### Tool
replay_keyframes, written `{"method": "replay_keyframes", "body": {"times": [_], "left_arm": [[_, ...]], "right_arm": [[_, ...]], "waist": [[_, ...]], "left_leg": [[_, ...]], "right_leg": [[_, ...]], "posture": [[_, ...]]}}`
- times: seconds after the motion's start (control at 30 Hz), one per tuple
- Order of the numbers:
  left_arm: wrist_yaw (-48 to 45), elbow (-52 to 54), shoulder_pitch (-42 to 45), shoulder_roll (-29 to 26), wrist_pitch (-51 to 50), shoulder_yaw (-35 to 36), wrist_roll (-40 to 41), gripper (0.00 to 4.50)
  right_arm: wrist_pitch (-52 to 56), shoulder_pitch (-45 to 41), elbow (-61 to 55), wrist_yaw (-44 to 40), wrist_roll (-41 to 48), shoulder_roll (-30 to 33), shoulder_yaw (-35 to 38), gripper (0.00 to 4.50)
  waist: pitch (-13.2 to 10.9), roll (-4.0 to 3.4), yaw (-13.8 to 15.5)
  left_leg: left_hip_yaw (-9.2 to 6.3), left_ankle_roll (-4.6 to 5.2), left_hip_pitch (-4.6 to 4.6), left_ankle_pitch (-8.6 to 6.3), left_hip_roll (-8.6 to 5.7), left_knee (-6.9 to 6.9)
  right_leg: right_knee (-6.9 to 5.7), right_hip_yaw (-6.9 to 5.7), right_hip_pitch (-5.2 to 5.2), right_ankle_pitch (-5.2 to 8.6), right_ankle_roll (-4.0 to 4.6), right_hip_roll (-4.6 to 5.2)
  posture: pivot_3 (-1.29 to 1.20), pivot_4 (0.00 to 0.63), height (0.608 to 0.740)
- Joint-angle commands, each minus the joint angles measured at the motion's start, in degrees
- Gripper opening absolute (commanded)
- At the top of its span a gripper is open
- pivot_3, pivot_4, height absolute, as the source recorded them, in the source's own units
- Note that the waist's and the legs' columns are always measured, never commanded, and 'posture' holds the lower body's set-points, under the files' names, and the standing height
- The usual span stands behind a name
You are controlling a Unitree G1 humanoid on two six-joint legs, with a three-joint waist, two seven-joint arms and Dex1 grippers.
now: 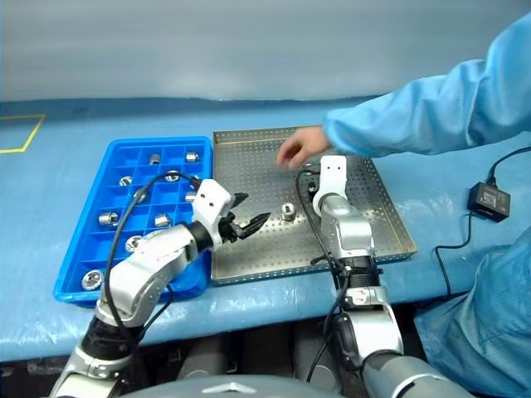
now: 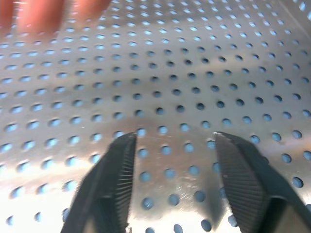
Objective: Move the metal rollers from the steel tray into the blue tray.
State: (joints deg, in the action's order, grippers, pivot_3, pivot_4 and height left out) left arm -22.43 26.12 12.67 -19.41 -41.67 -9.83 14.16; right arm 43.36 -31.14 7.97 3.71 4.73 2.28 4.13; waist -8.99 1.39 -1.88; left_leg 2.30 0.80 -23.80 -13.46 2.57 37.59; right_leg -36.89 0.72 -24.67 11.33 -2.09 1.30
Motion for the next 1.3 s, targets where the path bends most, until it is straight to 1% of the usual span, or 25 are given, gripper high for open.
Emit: {"method": "replay_keyframes", "body": {"times": [0.03,0.1,0.2,0.27,0.47,0.77,0.87,0.93,0.97,1.0,1.13,1.2,1.3], "left_arm": [[-0.1,3.3,-1.1,-1.5,0.0,3.2,0.7,3.66],[-0.1,3.4,-1.8,-2.2,-0.2,4.3,0.6,3.66],[-0.2,3.6,-2.4,-2.6,-0.3,5.0,0.7,3.66],[-0.3,3.8,-2.6,-2.5,-0.3,5.1,0.8,3.66],[0.2,3.9,-2.9,-2.2,-0.3,4.9,0.5,3.66],[0.8,4.5,-4.0,-2.5,-0.8,5.7,0.3,3.66],[0.9,4.7,-4.2,-2.7,-0.8,6.0,0.4,3.66],[1.0,4.9,-4.5,-2.9,-0.8,6.3,0.4,3.66],[1.0,5.0,-4.7,-3.0,-0.9,6.4,0.5,3.66],[1.1,5.2,-5.0,-3.1,-0.9,6.5,0.5,3.66],[1.3,7.3,-7.1,-3.9,-2.5,7.8,0.9,3.66],[1.3,9.9,-9.0,-4.9,-4.1,8.9,1.3,3.66],[2.4,15.4,-12.9,-6.3,-6.8,12.1,1.5,3.66]], "right_arm": [[2.9,1.4,-8.4,-2.8,2.9,0.3,0.7,3.26],[7.0,2.6,-12.6,-7.6,6.6,0.8,-0.3,3.26],[11.2,4.2,-16.1,-12.0,7.9,3.2,-3.8,3.26],[11.6,4.9,-16.0,-11.9,6.8,4.2,-5.1,3.26],[12.0,5.9,-14.2,-11.5,5.4,4.6,-7.7,3.26],[13.6,7.4,-12.5,-11.7,5.8,3.1,-8.0,3.26],[13.4,7.7,-12.6,-11.7,5.8,2.7,-7.9,2.69],[13.4,7.7,-13.2,-11.9,5.9,2.7,-8.0,2.01],[13.5,7.6,-13.7,-11.9,5.8,2.8,-8.1,1.77],[13.5,7.5,-14.1,-11.9,5.7,2.9,-8.2,1.71],[13.5,6.6,-16.4,-12.9,6.4,2.9,-8.7,1.71],[13.7,5.9,-18.5,-15.4,8.0,2.8,-9.7,1.71],[13.8,4.3,-22.1,-22.1,11.4,3.7,-14.0,1.71]], "waist": [[0.0,0.0,0.1],[0.0,0.0,0.2],[0.0,0.0,0.2],[0.0,0.0,0.3],[0.0,0.0,0.3],[0.0,0.01,0.6],[0.0,0.01,0.6],[0.0,0.01,0.6],[0.0,0.01,0.6],[0.0,0.01,0.6],[0.0,0.01,0.7],[0.0,0.01,0.6],[0.0,0.0,0.6]], "left_leg": [[0.01,0.0,0.01,0.0,0.0,0.01],[0.02,0.0,0.0,0.0,-0.02,0.02],[0.01,0.01,0.01,0.0,-0.01,0.03],[0.02,0.01,0.03,0.0,-0.01,0.03],[0.06,0.01,0.04,0.0,0.0,0.04],[0.06,0.01,0.04,-0.01,0.0,0.04],[0.06,0.01,0.06,0.0,0.01,0.07],[0.06,0.01,0.06,0.0,0.02,0.07],[0.06,0.01,0.06,0.0,0.02,0.07],[0.06,0.01,0.06,0.0,0.02,0.07],[0.06,0.01,0.04,-0.01,0.02,0.06],[0.07,0.01,0.04,-0.01,0.03,0.05],[0.06,0.01,0.02,-0.01,0.04,0.0]], "right_leg": [[0.0,0.0,0.01,0.02,-0.04,0.01],[0.01,0.0,0.01,0.07,-0.14,0.04],[0.01,0.0,0.02,0.08,-0.15,0.03],[0.0,-0.01,0.03,0.08,-0.14,0.03],[0.01,0.01,0.03,0.09,-0.13,0.03],[0.01,0.0,0.04,0.09,-0.14,0.03],[0.0,0.0,0.05,0.1,-0.13,0.02],[0.0,0.0,0.05,0.1,-0.14,0.01],[0.0,0.0,0.05,0.09,-0.14,0.01],[0.0,0.0,0.05,0.09,-0.14,0.01],[0.0,0.0,0.03,0.09,-0.14,0.01],[0.0,0.01,0.01,0.09,-0.14,0.01],[0.01,0.01,-0.02,0.1,-0.13,0.01]], "posture": [[0.01,0.15,0.74],[0.01,0.15,0.74],[0.0,0.15,0.74],[0.0,0.15,0.74],[0.02,0.15,0.74],[0.03,0.15,0.74],[0.03,0.15,0.74],[0.03,0.15,0.74],[0.03,0.15,0.74],[0.04,0.15,0.74],[0.05,0.15,0.74],[0.06,0.15,0.74],[0.11,0.15,0.74]]}}
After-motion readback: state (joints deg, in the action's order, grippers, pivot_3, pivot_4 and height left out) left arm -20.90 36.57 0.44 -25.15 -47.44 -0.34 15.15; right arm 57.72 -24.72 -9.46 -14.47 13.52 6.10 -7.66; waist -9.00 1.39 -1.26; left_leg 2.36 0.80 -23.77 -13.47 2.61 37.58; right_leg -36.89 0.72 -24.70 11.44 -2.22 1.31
